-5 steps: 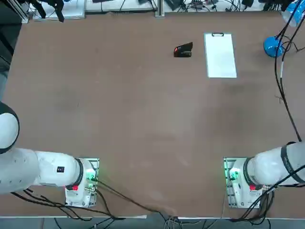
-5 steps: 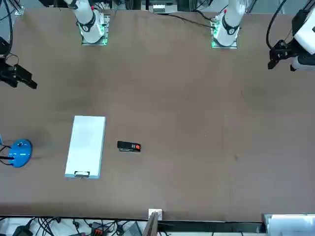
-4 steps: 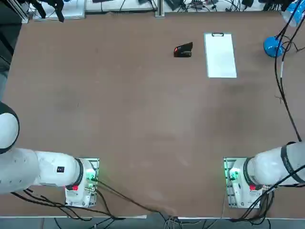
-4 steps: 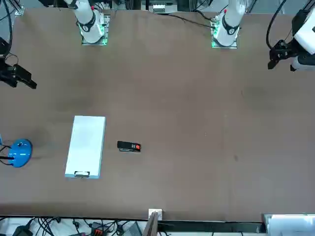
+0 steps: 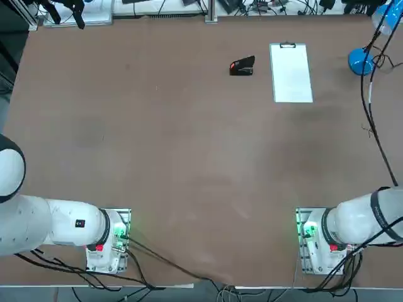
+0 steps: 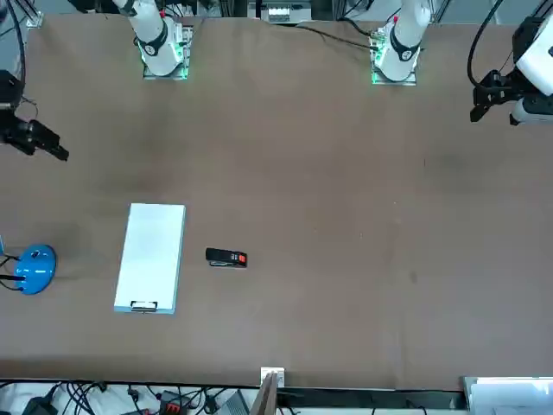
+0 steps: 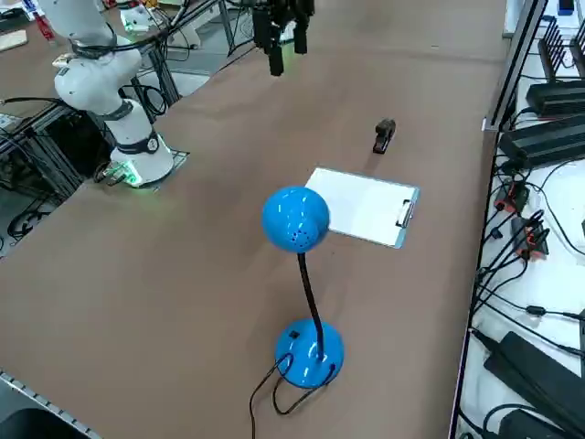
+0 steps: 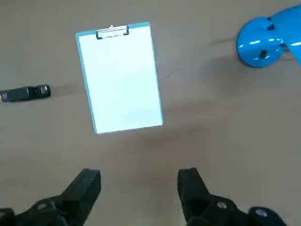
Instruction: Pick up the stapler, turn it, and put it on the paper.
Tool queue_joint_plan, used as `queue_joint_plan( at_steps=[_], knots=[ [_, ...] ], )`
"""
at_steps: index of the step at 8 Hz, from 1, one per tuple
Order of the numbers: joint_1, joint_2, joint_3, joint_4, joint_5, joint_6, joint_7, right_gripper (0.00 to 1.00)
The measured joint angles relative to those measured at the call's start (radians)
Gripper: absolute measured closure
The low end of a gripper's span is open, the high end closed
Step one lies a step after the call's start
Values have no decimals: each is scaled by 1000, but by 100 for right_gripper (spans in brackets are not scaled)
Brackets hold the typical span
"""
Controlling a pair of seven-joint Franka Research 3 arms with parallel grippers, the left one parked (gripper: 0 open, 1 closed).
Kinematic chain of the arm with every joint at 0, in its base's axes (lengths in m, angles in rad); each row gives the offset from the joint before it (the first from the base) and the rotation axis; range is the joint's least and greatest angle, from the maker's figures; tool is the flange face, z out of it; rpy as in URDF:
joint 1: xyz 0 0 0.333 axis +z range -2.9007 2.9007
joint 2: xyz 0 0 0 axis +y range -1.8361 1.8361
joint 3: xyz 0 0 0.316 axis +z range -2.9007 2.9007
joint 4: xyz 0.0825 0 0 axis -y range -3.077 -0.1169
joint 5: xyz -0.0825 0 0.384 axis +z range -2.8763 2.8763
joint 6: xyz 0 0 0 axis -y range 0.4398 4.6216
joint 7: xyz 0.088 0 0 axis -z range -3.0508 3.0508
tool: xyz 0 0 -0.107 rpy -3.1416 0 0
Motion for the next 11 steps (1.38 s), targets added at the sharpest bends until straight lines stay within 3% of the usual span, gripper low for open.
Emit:
queue_joint_plan(
  at_steps=[4, 8, 11],
  knots=[
    [140, 194, 13, 45, 0, 205, 370, 0],
    [242, 489, 14, 333, 8, 252, 835, 0],
    [262, 615, 25, 392, 50, 422, 1274, 0]
  ],
)
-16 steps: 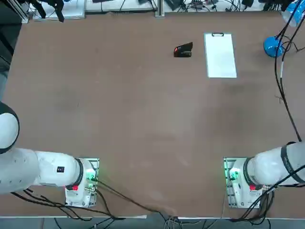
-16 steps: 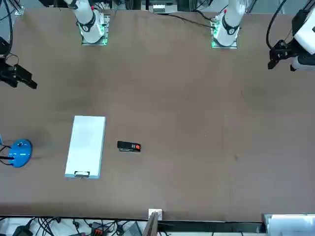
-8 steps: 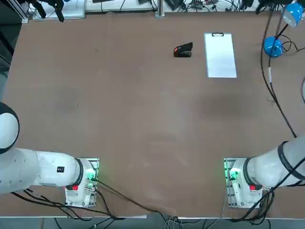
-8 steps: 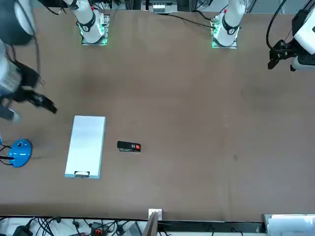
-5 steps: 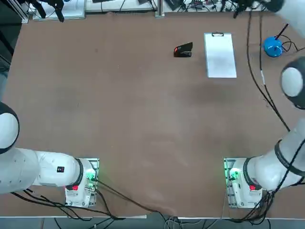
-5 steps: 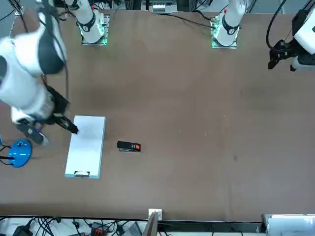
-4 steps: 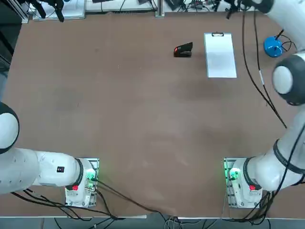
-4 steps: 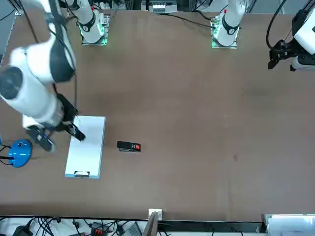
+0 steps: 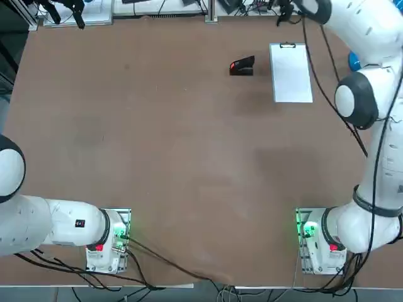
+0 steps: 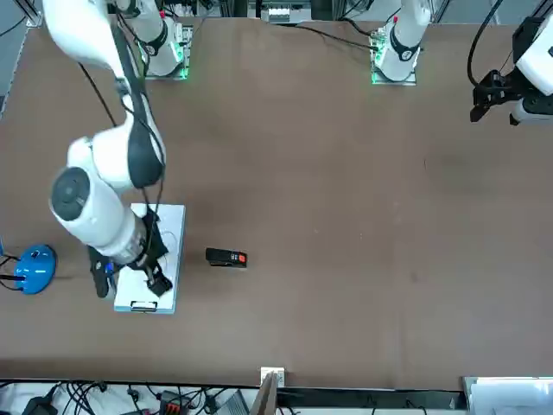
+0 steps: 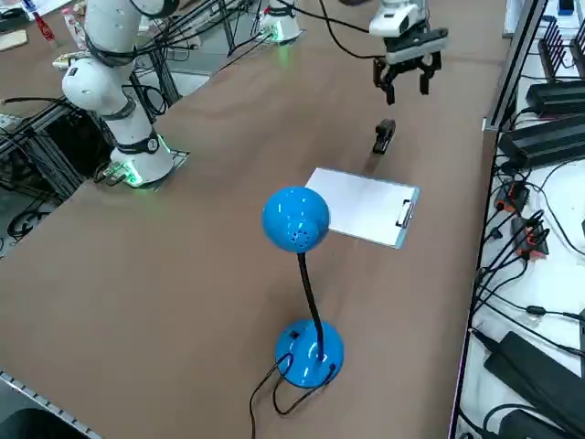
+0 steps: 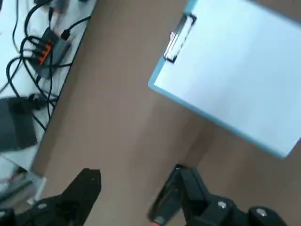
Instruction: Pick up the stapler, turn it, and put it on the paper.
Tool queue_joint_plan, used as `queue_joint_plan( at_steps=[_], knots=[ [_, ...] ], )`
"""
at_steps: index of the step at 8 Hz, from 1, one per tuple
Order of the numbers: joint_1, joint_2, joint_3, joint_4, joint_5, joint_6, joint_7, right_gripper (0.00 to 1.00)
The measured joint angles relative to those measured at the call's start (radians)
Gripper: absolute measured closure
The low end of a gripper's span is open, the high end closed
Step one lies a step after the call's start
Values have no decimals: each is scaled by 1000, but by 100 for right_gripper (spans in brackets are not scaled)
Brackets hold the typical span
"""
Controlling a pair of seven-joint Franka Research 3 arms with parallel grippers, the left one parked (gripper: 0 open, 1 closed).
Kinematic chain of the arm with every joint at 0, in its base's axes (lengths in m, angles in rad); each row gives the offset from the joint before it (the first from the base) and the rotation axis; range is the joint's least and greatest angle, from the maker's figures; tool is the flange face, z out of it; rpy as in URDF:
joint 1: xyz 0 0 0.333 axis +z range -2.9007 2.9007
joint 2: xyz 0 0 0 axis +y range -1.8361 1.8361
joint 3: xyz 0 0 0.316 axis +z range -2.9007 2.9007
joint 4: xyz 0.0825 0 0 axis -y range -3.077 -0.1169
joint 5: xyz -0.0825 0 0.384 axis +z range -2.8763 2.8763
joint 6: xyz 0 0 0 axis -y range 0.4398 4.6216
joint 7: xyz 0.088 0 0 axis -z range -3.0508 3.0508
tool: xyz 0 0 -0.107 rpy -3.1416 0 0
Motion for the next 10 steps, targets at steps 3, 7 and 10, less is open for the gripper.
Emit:
queue_joint_plan(
  at_steps=[3, 7, 10],
  knots=[
    [40, 53, 6, 3, 11, 39, 302, 0],
    [101, 125, 13, 3, 17, 39, 608, 0],
    [134, 158, 13, 3, 18, 40, 635, 0]
  ],
)
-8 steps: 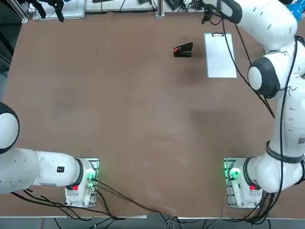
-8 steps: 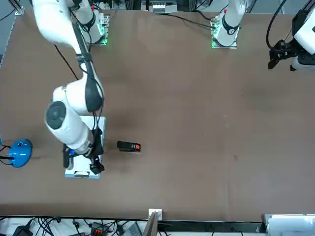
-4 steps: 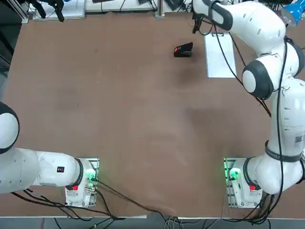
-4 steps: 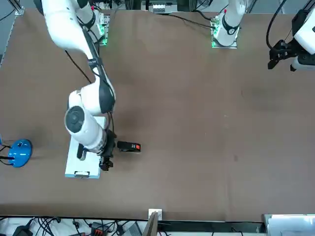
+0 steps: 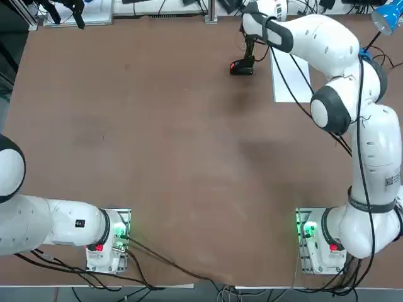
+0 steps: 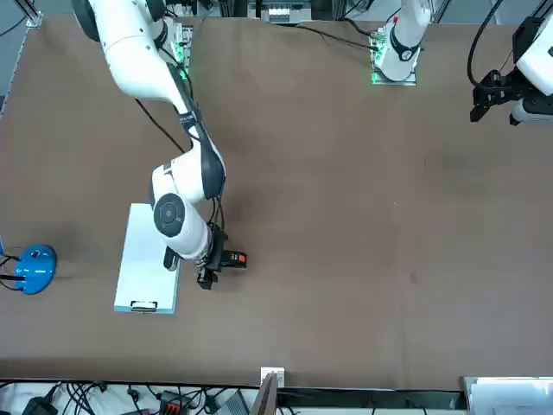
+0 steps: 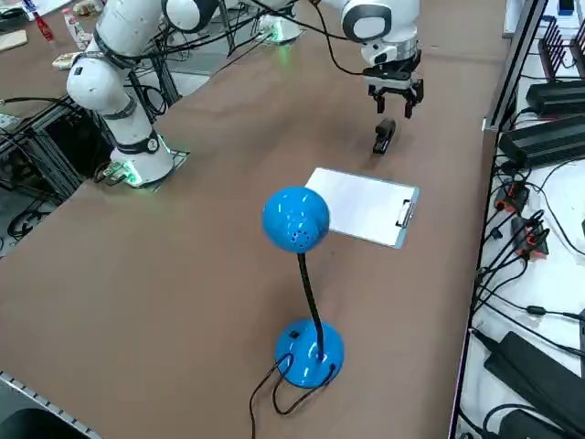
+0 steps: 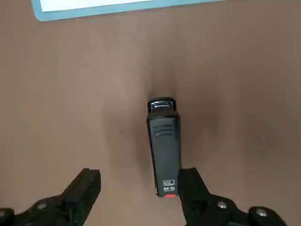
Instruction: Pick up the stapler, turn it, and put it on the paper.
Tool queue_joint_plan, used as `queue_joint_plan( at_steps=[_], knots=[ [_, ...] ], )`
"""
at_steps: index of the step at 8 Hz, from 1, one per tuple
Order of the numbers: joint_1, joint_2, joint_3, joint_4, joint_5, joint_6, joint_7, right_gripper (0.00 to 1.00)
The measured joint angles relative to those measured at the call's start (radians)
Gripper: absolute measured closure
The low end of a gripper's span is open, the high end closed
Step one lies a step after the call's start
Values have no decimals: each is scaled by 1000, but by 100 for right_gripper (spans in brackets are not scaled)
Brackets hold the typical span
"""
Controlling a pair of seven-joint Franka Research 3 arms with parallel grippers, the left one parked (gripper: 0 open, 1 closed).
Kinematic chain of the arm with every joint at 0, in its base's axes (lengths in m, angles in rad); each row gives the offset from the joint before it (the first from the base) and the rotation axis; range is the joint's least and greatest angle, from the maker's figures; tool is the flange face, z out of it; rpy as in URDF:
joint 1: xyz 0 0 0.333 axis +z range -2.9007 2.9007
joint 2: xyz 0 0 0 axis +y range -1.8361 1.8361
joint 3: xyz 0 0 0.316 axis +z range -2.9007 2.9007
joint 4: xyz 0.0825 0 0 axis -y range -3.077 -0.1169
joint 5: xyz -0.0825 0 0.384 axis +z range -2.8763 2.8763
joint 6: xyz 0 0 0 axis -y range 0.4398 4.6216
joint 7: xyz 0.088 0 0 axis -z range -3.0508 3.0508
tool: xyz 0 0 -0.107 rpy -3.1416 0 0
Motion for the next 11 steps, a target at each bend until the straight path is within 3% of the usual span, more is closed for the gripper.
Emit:
queue_joint_plan(
  at_steps=[11],
  knots=[
    [24, 34, -1, -27, 0, -9, -32, 0]
  ],
)
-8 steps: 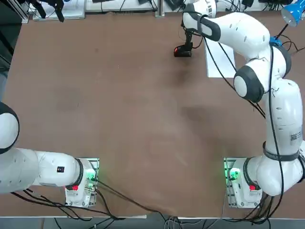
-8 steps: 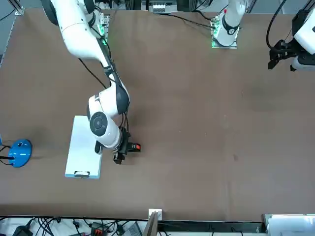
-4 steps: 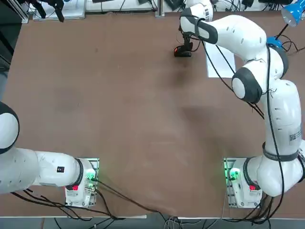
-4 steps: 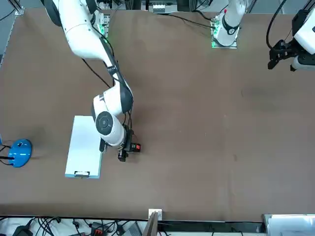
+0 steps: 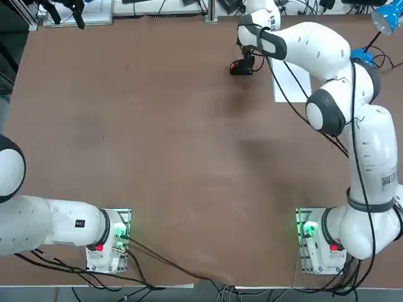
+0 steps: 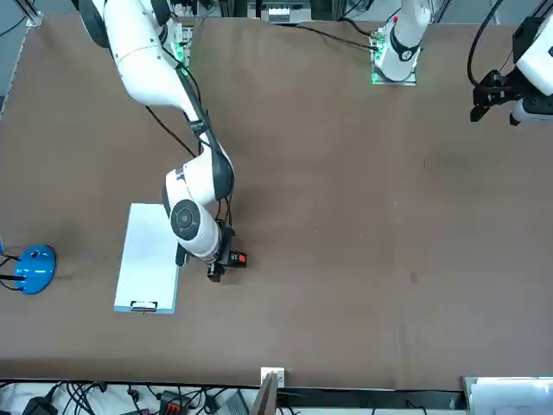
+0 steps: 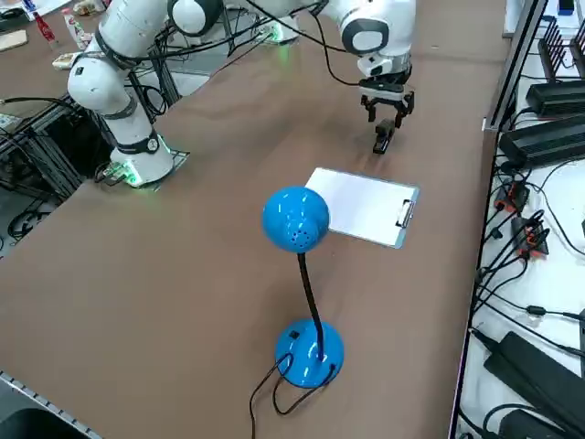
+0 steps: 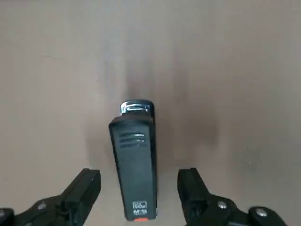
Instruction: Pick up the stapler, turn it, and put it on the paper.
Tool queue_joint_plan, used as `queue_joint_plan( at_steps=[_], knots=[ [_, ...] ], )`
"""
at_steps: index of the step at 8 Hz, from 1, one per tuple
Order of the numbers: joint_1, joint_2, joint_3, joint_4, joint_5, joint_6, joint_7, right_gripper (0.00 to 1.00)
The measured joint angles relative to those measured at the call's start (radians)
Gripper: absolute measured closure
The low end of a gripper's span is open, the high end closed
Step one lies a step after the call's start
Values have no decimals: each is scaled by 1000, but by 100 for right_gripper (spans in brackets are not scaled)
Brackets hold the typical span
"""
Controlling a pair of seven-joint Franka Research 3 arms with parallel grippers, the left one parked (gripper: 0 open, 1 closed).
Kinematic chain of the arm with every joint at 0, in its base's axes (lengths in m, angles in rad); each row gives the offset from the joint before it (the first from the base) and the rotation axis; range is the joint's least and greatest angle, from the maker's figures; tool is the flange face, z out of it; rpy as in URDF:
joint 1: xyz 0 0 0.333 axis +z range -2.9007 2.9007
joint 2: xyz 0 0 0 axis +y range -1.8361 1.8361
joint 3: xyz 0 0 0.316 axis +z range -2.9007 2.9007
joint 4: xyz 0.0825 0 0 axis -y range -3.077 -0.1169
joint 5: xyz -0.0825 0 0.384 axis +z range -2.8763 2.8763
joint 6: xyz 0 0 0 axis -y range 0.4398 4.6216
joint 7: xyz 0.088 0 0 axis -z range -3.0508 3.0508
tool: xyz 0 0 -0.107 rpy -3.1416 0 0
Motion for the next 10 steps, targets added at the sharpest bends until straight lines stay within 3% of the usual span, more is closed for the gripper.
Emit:
queue_joint_plan(
  at_steps=[5, 7, 8, 10],
  knots=[
    [8, 4, 0, -25, -27, 0, -8, 3],
    [16, 6, 0, -27, -46, 2, -8, 41],
    [16, 6, -1, -26, -48, 7, -8, 55],
    [16, 6, -3, -25, -48, 7, -8, 58]
  ],
)
